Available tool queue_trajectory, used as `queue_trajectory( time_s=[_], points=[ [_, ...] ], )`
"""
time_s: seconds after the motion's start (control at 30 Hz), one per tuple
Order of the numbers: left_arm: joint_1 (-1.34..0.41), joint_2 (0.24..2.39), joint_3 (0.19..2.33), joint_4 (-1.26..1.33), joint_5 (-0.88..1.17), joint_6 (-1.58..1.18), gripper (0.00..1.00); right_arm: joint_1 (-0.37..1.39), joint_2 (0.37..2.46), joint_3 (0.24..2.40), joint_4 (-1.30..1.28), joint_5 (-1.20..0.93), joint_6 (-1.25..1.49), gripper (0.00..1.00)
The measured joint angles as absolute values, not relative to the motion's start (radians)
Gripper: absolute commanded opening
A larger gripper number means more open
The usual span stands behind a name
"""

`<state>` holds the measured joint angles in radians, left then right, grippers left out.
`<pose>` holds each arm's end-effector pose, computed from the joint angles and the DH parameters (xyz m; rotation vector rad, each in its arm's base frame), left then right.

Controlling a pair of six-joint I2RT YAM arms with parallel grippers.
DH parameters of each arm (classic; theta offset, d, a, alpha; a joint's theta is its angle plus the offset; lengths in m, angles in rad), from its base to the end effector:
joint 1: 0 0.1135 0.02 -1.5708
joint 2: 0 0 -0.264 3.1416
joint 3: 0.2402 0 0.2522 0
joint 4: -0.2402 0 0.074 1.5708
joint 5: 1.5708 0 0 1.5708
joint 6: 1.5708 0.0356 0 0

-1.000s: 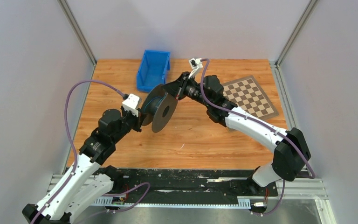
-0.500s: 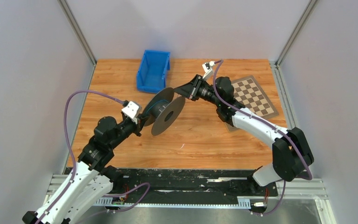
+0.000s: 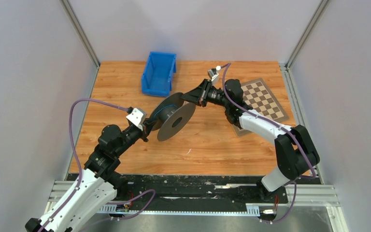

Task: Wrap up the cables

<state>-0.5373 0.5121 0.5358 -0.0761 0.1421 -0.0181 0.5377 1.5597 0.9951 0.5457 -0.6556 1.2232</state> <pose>0.1198 -0.0772 0.3029 0.5301 1.5626 -0.5409 0.2966 0.2022 0.2952 0.0402 1.9441 1.7950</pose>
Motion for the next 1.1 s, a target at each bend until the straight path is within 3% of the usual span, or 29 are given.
queue_trajectory(
  time_s=[0.33,0.5,1.1],
  points=[
    [-0.540,0.528,0.522,-0.007,0.140,0.004,0.00,0.520,1.655,0.963,0.623,-0.725,1.333,0.00],
    [-0.543,0.530,0.522,0.028,0.156,0.022,0.00,0.520,1.692,0.963,0.620,-0.768,1.345,0.07],
    [-0.542,0.553,0.523,0.046,0.171,0.034,0.00,0.511,1.692,0.964,0.597,-0.789,1.333,0.17]
  ],
)
